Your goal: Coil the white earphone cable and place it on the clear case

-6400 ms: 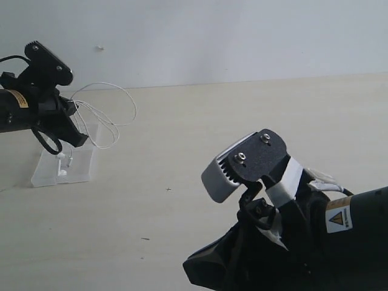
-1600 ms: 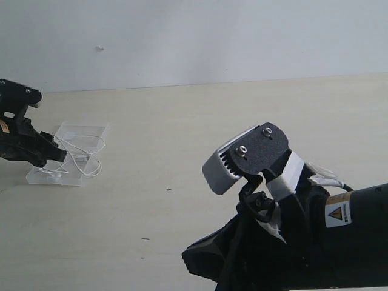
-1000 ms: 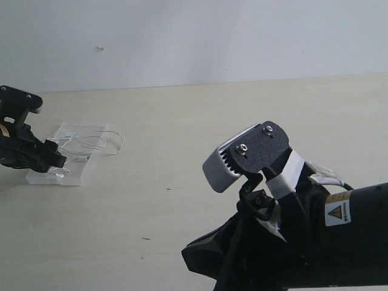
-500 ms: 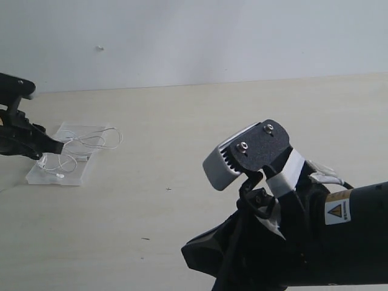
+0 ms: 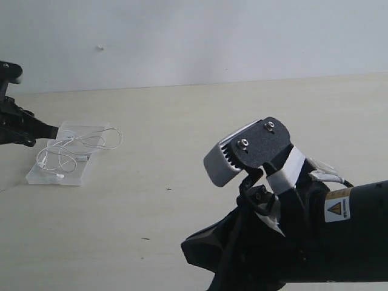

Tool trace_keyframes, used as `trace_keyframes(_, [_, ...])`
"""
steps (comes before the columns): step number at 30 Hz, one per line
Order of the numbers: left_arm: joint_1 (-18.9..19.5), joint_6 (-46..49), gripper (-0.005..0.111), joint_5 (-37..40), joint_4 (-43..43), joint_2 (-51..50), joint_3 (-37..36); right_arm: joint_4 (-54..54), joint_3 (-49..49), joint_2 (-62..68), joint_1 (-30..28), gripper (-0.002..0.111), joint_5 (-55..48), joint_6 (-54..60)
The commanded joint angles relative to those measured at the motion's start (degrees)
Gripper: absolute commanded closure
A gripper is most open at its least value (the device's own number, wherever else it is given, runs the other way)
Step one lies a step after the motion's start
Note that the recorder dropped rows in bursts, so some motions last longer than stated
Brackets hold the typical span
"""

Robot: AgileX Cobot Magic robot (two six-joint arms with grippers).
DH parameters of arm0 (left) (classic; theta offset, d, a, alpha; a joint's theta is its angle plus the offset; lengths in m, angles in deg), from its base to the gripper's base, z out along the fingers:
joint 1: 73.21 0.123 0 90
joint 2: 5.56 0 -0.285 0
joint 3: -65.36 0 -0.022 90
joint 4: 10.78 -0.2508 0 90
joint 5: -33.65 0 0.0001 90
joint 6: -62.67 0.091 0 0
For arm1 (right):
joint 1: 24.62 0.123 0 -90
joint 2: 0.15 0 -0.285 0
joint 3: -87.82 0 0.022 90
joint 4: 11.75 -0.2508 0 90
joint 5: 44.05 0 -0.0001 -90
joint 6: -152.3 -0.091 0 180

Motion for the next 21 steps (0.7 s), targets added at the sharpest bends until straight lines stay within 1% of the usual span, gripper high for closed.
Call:
trace_keyframes(1, [-0.24, -4.61, 0.106, 2.8, 0.57, 5.0, -0.01, -0.11, 0.25, -0.49, -0.24, 0.108, 3.25, 0.55])
trace_keyframes(4, [-0.24, -8.71, 0.107, 5.27, 0.57, 9.07, -0.94, 1.15, 0.25, -0.49, -0.24, 0.108, 6.0, 0.55])
trace_keyframes(8, [-1.06, -12.54, 0.107, 4.92, 0.72, 17.45, -6.19, 1.45, 0.25, -0.49, -0.24, 0.108, 9.07, 0.55])
trace_keyframes(10, [-2.65, -13.11, 0.107, 3.95, 0.72, 23.03, -10.05, 1.45, 0.25, -0.61, -0.24, 0.108, 9.84, 0.55])
trace_keyframes(13, [-6.3, -15.19, 0.107, 3.8, 1.77, 32.01, -15.28, 2.97, 0.25, -0.75, -0.24, 0.108, 10.18, 0.55])
trace_keyframes(16, [-10.14, -21.53, 0.107, 3.69, 1.89, 41.83, -20.37, 3.11, 0.25, -2.44, -0.24, 0.108, 11.12, 0.55])
trace_keyframes(18, [-12.67, -23.85, 0.107, 3.83, 1.89, 49.15, -23.08, 3.11, 0.25, -4.61, -0.24, 0.108, 12.17, 0.42])
trace_keyframes(21, [-15.57, -25.88, 0.107, 6.28, 2.23, 60.13, -25.47, 3.11, 0.25, -9.35, -0.64, 0.108, 12.73, -1.01])
